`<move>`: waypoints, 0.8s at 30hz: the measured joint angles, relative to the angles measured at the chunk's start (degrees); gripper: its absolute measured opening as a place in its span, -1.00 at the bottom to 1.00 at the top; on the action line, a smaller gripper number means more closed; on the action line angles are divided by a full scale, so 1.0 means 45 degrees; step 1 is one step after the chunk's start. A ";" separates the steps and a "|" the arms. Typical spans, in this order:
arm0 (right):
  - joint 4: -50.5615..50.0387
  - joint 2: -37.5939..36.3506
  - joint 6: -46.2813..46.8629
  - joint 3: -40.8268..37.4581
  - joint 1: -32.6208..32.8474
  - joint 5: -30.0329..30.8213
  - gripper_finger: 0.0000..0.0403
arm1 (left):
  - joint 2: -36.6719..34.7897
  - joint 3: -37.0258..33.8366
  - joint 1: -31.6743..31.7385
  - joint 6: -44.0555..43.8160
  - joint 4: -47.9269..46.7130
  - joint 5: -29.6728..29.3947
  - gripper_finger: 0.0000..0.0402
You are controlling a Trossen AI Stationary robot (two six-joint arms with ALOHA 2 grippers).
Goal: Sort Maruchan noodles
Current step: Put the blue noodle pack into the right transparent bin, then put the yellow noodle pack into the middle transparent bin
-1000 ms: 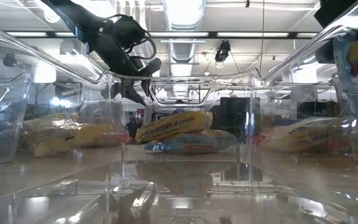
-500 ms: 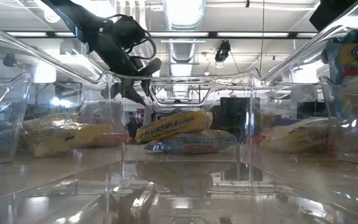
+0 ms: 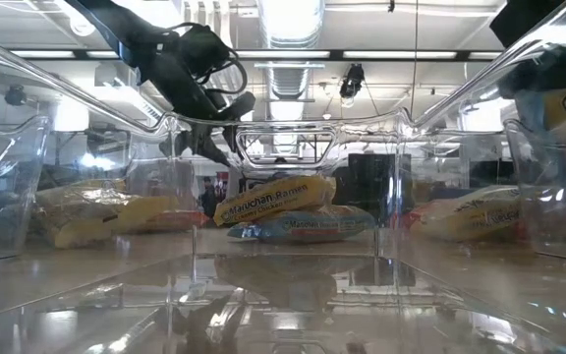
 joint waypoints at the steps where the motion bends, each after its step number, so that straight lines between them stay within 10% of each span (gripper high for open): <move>1: 0.0003 -0.0008 -0.0022 0.0000 0.0000 0.0024 -0.27 | 0.0000 0.0000 0.0000 0.0000 0.0000 -0.0001 -0.24; 13: -0.0227 -0.0186 0.0193 0.1258 0.0000 -0.0371 -0.26 | 0.0000 0.0000 0.0000 0.0000 -0.0005 -0.0001 -0.24; 24: -0.0642 -0.0313 0.2143 0.1557 -0.0760 0.2238 -0.26 | 0.0000 0.0000 -0.0118 -0.0384 0.0049 0.0421 -0.24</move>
